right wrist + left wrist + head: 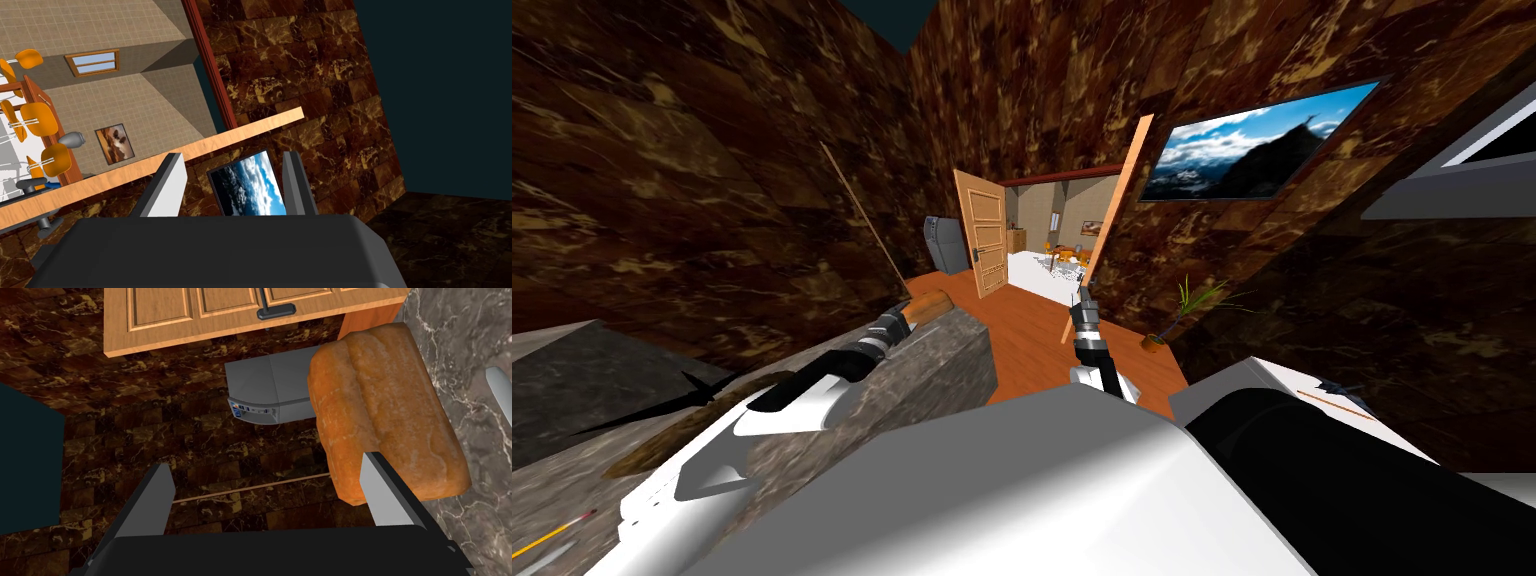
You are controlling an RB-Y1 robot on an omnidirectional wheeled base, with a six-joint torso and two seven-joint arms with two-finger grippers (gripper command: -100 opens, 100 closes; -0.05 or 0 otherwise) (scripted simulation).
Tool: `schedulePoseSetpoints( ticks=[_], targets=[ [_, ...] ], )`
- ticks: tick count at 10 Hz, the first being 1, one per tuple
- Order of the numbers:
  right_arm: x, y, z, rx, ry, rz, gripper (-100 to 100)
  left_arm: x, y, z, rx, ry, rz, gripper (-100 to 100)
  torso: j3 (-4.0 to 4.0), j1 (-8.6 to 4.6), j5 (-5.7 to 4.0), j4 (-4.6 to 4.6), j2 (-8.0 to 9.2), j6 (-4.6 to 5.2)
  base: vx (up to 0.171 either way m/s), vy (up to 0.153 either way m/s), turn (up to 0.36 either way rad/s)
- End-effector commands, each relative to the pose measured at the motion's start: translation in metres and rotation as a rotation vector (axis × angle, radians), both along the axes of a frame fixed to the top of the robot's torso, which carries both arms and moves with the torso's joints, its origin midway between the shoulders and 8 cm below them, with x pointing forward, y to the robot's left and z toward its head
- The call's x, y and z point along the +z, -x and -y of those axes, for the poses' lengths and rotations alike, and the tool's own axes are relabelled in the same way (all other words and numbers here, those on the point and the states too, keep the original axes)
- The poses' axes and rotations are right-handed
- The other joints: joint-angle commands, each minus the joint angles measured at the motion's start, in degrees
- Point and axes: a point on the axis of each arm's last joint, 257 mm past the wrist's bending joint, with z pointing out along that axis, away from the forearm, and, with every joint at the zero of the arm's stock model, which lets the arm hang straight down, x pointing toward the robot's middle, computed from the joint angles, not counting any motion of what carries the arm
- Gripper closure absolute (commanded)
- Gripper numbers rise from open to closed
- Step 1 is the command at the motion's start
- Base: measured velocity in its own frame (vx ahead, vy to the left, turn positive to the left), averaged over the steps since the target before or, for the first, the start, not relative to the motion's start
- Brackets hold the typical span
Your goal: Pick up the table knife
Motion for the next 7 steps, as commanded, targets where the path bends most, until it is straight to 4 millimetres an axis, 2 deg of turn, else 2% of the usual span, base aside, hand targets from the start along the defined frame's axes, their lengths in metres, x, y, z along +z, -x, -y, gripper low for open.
schedulePoseSetpoints(
  ticks=[1,2,5,6,7],
  targets=[
    [0.0,0.0,0.0,0.0,0.0,0.0,0,-0.006,-0.002,-0.004,0.008,0.001,-0.028,-100,0.0,0.0,0.0,0.0,0.0,0.0,0.009,-0.007,0.01],
    [0.0,0.0,0.0,0.0,0.0,0.0,0,-0.015,-0.007,-0.016,0.021,0.021,-0.08,-100,0.02,0.03,0.01,0.01,0.04,0.0,0.015,-0.013,-0.052],
    [0.0,0.0,0.0,0.0,0.0,0.0,0,-0.033,-0.009,-0.033,0.052,0.039,-0.175,-100,-0.01,0.01,0.0,0.0,-0.02,0.02,0.024,-0.017,-0.053],
    [0.0,0.0,0.0,0.0,0.0,0.0,0,-0.04,-0.012,-0.047,0.072,0.061,-0.221,-100,-0.01,0.0,0.0,-0.01,-0.02,0.0,0.028,-0.022,-0.081],
    [0.0,0.0,0.0,0.0,0.0,0.0,0,-0.046,-0.01,-0.049,0.079,0.063,-0.247,-100,-0.02,0.0,0.0,-0.01,-0.03,0.01,0.023,-0.016,-0.041]
  ],
)
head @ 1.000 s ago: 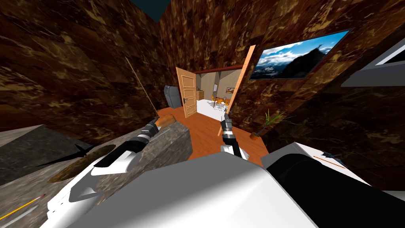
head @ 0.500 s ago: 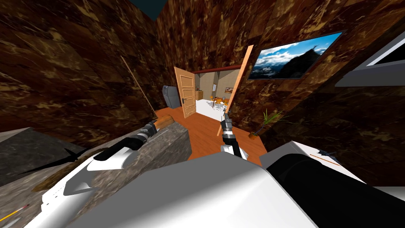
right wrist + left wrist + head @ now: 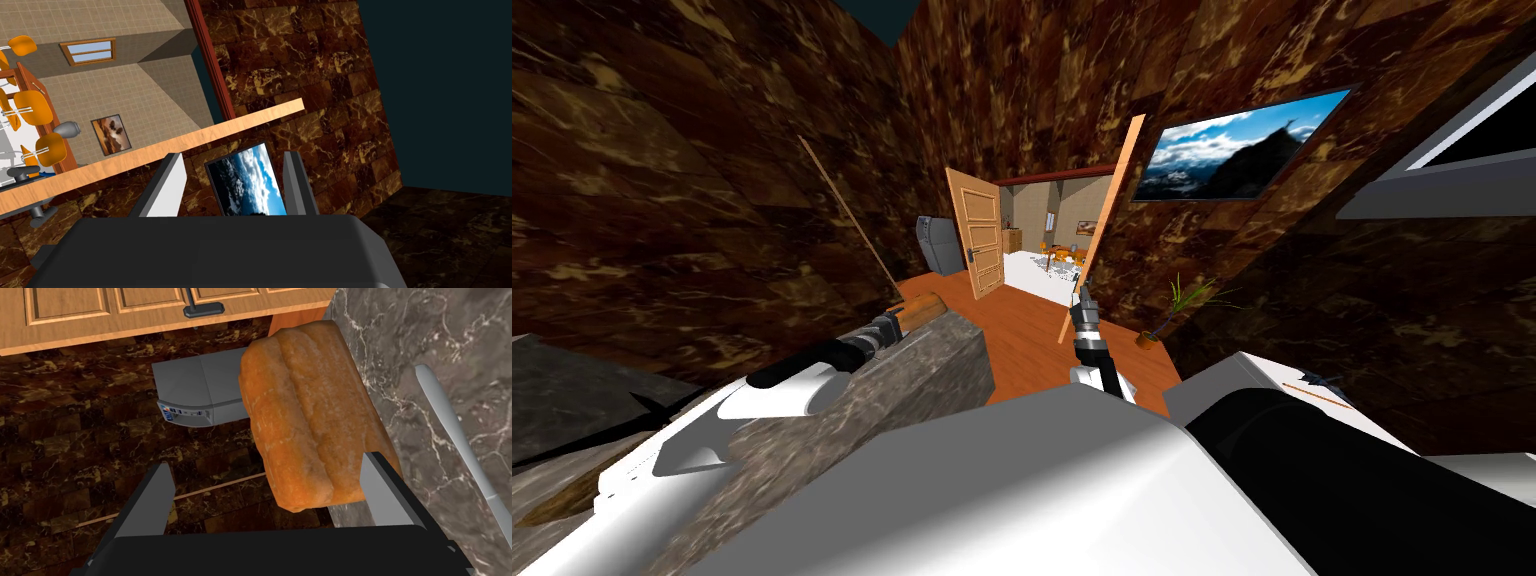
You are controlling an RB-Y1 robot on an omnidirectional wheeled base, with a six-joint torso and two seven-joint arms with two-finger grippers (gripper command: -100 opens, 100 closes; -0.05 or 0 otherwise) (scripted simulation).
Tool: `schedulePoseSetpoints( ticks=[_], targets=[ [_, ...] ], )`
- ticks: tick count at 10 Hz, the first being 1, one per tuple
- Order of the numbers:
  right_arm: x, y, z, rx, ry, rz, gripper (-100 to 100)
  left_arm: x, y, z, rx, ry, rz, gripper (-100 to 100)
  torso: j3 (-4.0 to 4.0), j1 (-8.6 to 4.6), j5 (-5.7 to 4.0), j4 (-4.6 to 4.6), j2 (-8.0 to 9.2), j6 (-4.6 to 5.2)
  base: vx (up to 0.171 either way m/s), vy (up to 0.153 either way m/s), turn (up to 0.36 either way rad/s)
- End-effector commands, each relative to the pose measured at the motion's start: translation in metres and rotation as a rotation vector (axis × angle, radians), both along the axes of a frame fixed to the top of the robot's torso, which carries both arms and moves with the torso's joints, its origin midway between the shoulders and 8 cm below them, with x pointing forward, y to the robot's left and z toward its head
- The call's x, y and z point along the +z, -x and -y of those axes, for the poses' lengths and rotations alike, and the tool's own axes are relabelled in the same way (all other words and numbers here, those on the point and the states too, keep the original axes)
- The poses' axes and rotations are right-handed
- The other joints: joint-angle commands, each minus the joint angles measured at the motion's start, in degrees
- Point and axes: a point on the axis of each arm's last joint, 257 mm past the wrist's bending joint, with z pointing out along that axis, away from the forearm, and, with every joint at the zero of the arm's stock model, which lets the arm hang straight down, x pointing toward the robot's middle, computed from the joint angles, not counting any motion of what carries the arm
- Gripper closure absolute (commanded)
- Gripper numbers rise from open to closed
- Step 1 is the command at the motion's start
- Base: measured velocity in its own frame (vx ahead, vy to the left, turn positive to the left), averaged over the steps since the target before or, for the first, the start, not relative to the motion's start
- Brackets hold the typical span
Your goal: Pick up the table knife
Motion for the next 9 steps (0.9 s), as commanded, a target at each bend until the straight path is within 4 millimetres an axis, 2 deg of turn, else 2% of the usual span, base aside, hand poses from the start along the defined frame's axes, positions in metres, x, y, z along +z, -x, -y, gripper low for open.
schedulePoseSetpoints(
  ticks=[1,2,3,4,5,9],
  targets=[
    [0.0,0.0,0.0,0.0,0.0,0.0,0,-0.012,-0.002,-0.016,0.032,0.032,-0.067,-100,0.0,0.0,0.0,0.0,0.0,0.0,0.032,-0.018,-0.063],
    [0.0,0.0,0.0,0.0,0.0,0.0,0,-0.019,0.001,-0.018,0.041,0.029,-0.097,-100,-0.02,0.0,0.0,0.0,-0.03,0.01,0.026,-0.015,-0.049],
    [0.0,0.0,0.0,0.0,0.0,0.0,0,-0.024,-0.001,-0.033,0.069,0.057,-0.138,-100,-0.01,0.01,0.0,-0.01,-0.02,0.0,0.029,-0.018,-0.086],
    [0.0,0.0,0.0,0.0,0.0,0.0,0,-0.03,0.002,-0.034,0.076,0.058,-0.163,-100,-0.01,0.0,0.0,0.0,-0.02,0.01,0.023,-0.009,-0.032],
    [0.0,0.0,0.0,0.0,0.0,0.0,0,-0.034,0.002,-0.047,0.105,0.087,-0.206,-100,0.0,0.02,0.0,0.0,0.01,-0.01,0.024,-0.012,-0.08],
    [0.0,0.0,0.0,0.0,0.0,0.0,0,-0.057,0.015,-0.077,0.194,0.154,-0.351,-100,0.0,0.03,0.01,0.0,0.0,-0.01,0.026,-0.009,-0.054]
  ],
)
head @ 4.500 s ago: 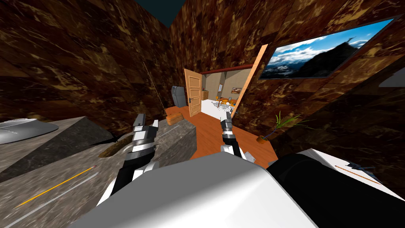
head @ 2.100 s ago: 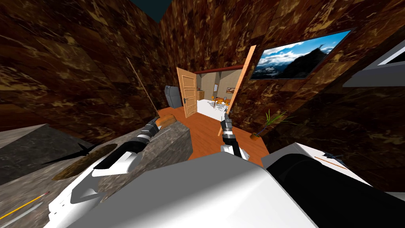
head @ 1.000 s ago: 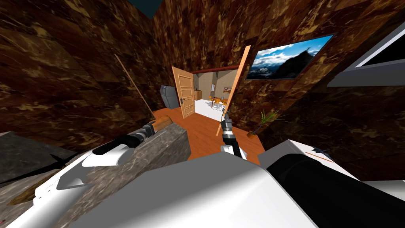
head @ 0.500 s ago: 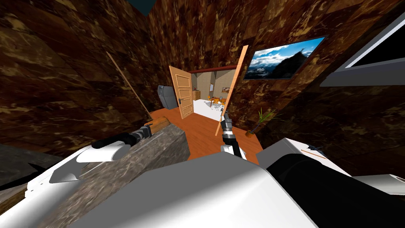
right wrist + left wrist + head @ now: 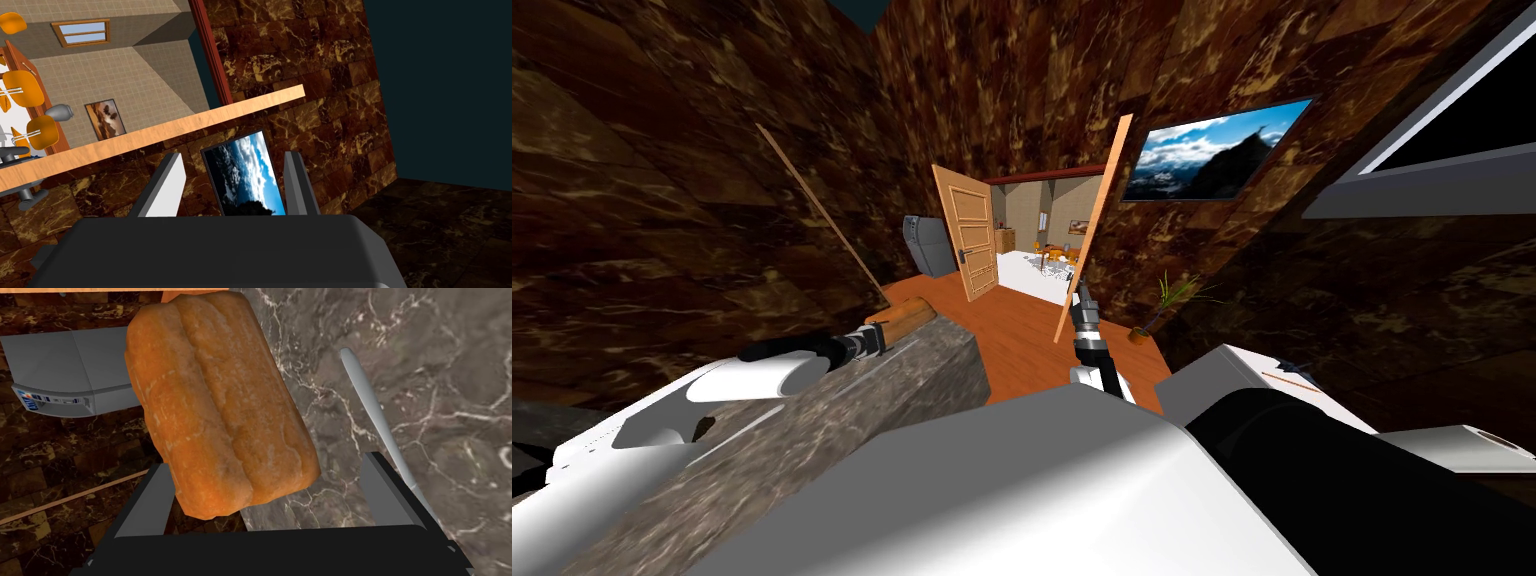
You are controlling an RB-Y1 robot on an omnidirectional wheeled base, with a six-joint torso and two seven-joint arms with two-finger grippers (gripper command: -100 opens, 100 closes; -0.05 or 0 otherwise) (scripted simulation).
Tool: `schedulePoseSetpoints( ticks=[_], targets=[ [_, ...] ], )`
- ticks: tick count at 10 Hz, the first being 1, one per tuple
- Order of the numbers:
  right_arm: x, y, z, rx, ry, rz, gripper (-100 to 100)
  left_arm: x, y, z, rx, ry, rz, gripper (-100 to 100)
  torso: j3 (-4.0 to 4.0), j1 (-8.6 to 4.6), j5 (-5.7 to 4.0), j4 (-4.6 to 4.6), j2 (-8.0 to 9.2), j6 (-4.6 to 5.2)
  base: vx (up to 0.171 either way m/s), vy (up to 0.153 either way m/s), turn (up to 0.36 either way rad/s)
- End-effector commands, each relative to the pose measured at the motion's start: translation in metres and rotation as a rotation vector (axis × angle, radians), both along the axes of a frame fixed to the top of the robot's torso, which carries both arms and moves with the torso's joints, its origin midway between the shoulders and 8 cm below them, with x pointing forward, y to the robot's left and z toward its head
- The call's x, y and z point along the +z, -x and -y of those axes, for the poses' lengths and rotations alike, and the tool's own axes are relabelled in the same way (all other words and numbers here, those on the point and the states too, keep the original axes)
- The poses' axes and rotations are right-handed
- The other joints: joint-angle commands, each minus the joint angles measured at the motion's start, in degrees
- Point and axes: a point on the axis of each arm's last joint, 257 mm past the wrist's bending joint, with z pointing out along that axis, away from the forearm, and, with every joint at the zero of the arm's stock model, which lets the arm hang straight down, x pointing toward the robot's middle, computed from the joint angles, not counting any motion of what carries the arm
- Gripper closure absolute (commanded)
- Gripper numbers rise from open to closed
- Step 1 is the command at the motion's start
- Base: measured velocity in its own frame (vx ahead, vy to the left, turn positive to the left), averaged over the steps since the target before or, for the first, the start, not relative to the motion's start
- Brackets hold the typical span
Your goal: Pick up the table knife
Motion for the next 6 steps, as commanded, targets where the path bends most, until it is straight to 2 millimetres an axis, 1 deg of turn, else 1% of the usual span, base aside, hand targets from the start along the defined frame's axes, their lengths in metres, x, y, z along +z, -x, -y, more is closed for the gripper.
schedulePoseSetpoints(
  ticks=[1,2,3,4,5,6],
  targets=[
    [0.0,0.0,0.0,0.0,0.0,0.0,0,-0.011,0.005,-0.01,0.033,0.02,-0.055,-100,0.0,0.0,0.0,0.0,0.0,0.0,0.024,-0.002,-0.045],
    [0.0,0.0,0.0,0.0,0.0,0.0,0,-0.016,0.01,-0.02,0.072,0.056,-0.099,-100,0.0,0.01,0.01,0.0,0.01,-0.01,0.032,-0.008,-0.08],
    [0.0,0.0,0.0,0.0,0.0,0.0,0,-0.021,0.014,-0.023,0.081,0.056,-0.12,-100,0.0,0.0,0.01,0.0,-0.01,0.0,0.026,-0.004,-0.038],
    [0.0,0.0,0.0,0.0,0.0,0.0,0,-0.027,0.02,-0.035,0.127,0.093,-0.166,-100,0.0,0.0,0.01,0.0,0.0,-0.01,0.026,0.0,-0.062],
    [0.0,0.0,0.0,0.0,0.0,0.0,0,-0.03,0.023,-0.035,0.13,0.092,-0.181,-100,0.0,0.02,0.01,0.0,0.0,-0.01,0.026,-0.001,-0.044],
    [0.0,0.0,0.0,0.0,0.0,0.0,0,-0.036,0.03,-0.046,0.177,0.131,-0.228,-100,0.01,0.02,0.01,0.0,0.02,-0.02,0.027,-0.004,-0.073]
  ],
)
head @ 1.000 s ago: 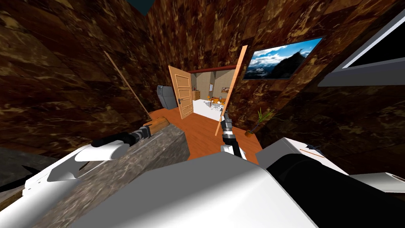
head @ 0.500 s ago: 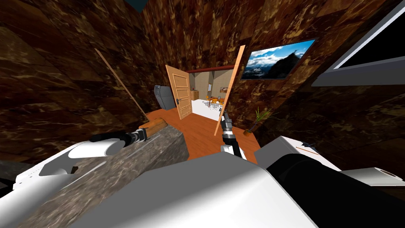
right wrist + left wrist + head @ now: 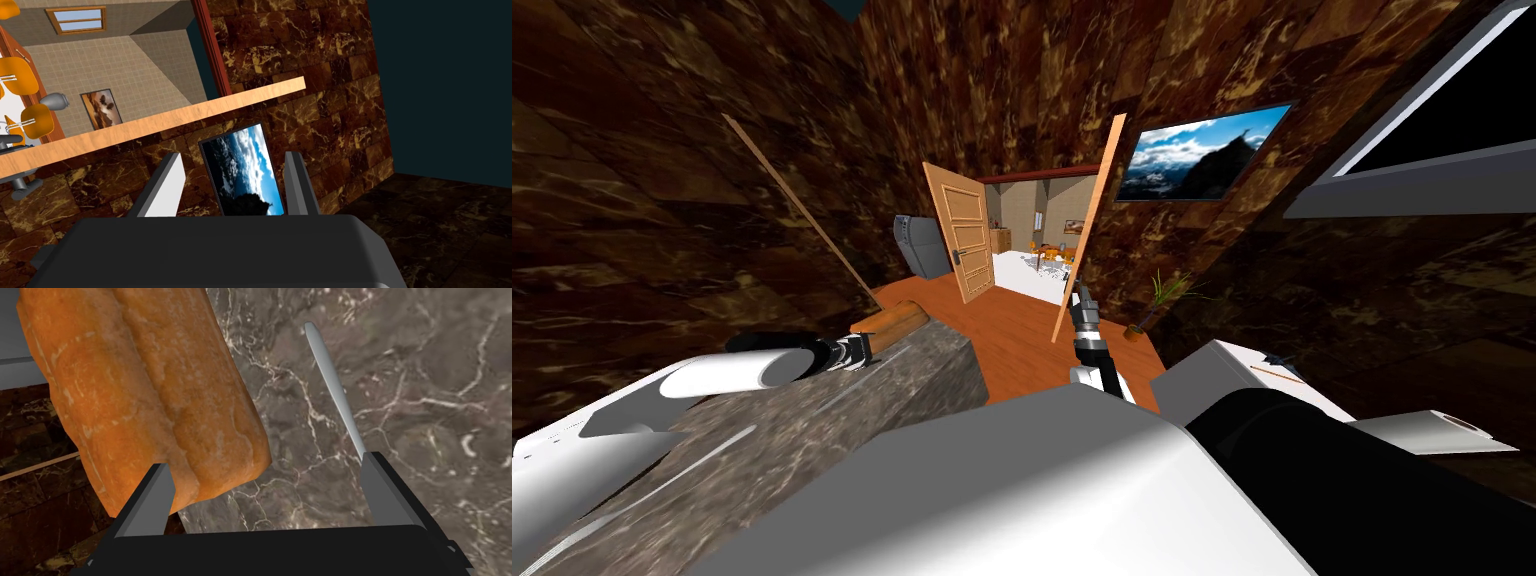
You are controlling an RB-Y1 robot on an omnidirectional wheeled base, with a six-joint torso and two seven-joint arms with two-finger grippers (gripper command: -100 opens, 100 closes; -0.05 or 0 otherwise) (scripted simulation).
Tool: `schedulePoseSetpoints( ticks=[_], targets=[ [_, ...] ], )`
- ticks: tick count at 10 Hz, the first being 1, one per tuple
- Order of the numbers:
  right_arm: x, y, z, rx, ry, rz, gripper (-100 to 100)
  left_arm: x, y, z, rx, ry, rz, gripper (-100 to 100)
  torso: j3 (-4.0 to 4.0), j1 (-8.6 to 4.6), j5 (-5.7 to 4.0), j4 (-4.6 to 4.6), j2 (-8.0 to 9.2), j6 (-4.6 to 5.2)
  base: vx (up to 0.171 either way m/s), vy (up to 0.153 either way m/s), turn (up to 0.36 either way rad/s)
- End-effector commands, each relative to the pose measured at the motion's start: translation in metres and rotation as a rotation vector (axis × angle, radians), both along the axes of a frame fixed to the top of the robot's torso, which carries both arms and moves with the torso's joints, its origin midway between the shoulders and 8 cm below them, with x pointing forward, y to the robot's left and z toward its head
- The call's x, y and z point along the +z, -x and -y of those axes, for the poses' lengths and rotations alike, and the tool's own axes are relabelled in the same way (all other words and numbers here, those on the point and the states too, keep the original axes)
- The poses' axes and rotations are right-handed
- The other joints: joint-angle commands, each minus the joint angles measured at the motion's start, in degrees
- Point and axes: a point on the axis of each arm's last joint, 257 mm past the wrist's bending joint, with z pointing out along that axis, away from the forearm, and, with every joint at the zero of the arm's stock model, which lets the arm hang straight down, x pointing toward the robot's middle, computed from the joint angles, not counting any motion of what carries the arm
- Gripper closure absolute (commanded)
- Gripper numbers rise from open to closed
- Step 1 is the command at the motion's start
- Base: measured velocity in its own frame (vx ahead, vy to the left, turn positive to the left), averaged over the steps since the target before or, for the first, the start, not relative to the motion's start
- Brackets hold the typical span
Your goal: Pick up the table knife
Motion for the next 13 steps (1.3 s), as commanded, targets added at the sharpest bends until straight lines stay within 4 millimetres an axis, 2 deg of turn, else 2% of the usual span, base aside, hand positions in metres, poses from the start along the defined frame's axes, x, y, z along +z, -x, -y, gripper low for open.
schedulePoseSetpoints(
  ticks=[1,5,9,13],
  targets=[
    [0.0,0.0,0.0,0.0,0.0,0.0,0,-0.007,0.006,-0.004,0.029,0.02,-0.041,-100,0.0,0.0,0.0,0.0,0.0,0.0,0.025,0.0,-0.042],
    [0.0,0.0,0.0,0.0,0.0,0.0,0,-0.025,0.034,-0.027,0.171,0.127,-0.182,-100,0.0,0.0,0.0,0.0,0.0,0.0,0.03,0.0,-0.074],
    [0.0,0.0,0.0,0.0,0.0,0.0,0,-0.04,0.061,-0.037,0.274,0.21,-0.292,-100,-0.02,0.05,0.02,-0.01,-0.02,-0.01,0.03,0.008,-0.056],
    [0.0,0.0,0.0,0.0,0.0,0.0,0,-0.058,0.099,-0.045,0.433,0.34,-0.434,-100,-0.01,0.06,0.02,0.0,-0.01,-0.02,0.03,0.013,-0.071]
  ],
)
